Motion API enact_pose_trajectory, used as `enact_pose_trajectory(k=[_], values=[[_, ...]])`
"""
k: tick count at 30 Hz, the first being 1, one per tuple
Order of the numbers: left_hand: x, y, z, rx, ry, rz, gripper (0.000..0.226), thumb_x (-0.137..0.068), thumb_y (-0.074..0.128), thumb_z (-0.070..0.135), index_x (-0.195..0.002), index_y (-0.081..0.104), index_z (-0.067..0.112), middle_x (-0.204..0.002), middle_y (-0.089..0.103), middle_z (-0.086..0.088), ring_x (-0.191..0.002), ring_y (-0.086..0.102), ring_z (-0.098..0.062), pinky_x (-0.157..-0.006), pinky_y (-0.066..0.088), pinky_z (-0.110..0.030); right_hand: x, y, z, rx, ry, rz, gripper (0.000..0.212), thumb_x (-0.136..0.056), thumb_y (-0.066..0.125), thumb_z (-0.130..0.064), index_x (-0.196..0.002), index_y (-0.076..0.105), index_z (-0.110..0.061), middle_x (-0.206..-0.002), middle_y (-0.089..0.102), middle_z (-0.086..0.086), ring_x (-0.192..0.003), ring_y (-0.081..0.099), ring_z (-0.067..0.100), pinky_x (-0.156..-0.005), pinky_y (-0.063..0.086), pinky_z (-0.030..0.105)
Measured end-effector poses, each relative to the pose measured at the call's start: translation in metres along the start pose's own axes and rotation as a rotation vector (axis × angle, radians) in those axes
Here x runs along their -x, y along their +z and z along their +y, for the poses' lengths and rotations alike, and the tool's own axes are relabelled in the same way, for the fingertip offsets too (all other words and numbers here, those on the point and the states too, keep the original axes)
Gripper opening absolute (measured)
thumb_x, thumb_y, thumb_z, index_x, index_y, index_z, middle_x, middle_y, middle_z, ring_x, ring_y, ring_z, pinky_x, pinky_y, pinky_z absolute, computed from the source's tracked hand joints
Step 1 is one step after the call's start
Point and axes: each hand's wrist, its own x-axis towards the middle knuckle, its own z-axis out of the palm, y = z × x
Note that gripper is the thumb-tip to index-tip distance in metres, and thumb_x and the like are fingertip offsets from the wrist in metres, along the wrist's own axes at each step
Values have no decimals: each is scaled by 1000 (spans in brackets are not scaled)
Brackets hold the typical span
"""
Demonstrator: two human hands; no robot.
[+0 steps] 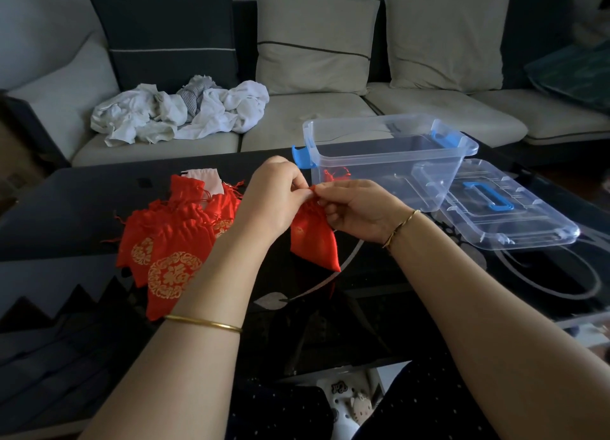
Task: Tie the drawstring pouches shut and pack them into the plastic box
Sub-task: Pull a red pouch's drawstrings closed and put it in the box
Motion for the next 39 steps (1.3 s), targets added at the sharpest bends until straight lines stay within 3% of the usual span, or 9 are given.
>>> enact_pose_trajectory(k=[6,10,12,17,23,28,32,36,39], values=[[-2,-5,-10,-14,-91,-65,9,-91,55,11,-82,56,11,-76,51,6,-71,47,-10,-53,32,-11,-7,-13,2,382,-205,280,10,-87,62,-9,-90,67,-1,-71,57,8,-55,47,9,-53,44,18],[-1,-2,-7,124,-219,-172,11,-93,49,9,-85,56,6,-87,61,-6,-80,61,-20,-68,51,-27,-11,-10,13,507,-200,309,12,-89,60,-10,-78,66,-9,-68,56,2,-57,50,7,-52,44,16],[0,-3,-4,283,-334,-200,18,-96,46,8,-79,53,10,-84,63,-9,-76,65,-19,-71,57,-32,-10,-11,18,458,-177,240,11,-91,56,-13,-95,65,-9,-79,60,2,-68,57,8,-55,49,15],[-4,-6,-1,424,-442,-147,19,-97,43,8,-81,51,11,-73,62,-6,-64,62,-15,-69,54,-27,-8,-19,32,390,-17,-1,69,-81,68,-38,-139,33,-24,-124,52,-3,-107,59,16,-78,51,33],[-12,0,0,578,-510,-39,24,-96,45,6,-73,51,10,-65,60,-7,-59,61,-18,-76,57,-36,-11,-13,44,620,-228,174,41,-78,74,-25,-106,44,-25,-101,61,-3,-87,63,12,-60,55,25],[-22,3,3,751,-497,12,25,-95,47,4,-71,53,8,-59,58,-6,-52,60,-14,-60,56,-28,-1,-14,29,821,-346,309,23,-82,69,-21,-100,67,-7,-96,69,8,-90,65,24,-81,53,41],[-43,1,10,833,-450,39,21,-96,48,9,-76,53,11,-67,59,-5,-52,61,-8,-50,51,-20,9,-22,-12,817,-443,449,13,-86,62,-19,-88,72,-11,-82,69,4,-80,66,25,-75,55,42],[-76,4,13,746,-446,75,22,-94,43,7,-74,51,12,-67,58,-5,-54,59,-11,-50,48,-22,-16,-37,-68,794,-448,508,19,-84,61,-13,-78,67,4,-74,65,19,-70,60,28,-75,53,49],[-92,14,12,567,-437,4,25,-92,43,5,-70,52,14,-67,58,-4,-59,58,-15,-56,48,-26,-52,-49,-101,800,-371,531,18,-82,61,-9,-64,62,-6,-71,56,18,-70,56,29,-78,51,48]])
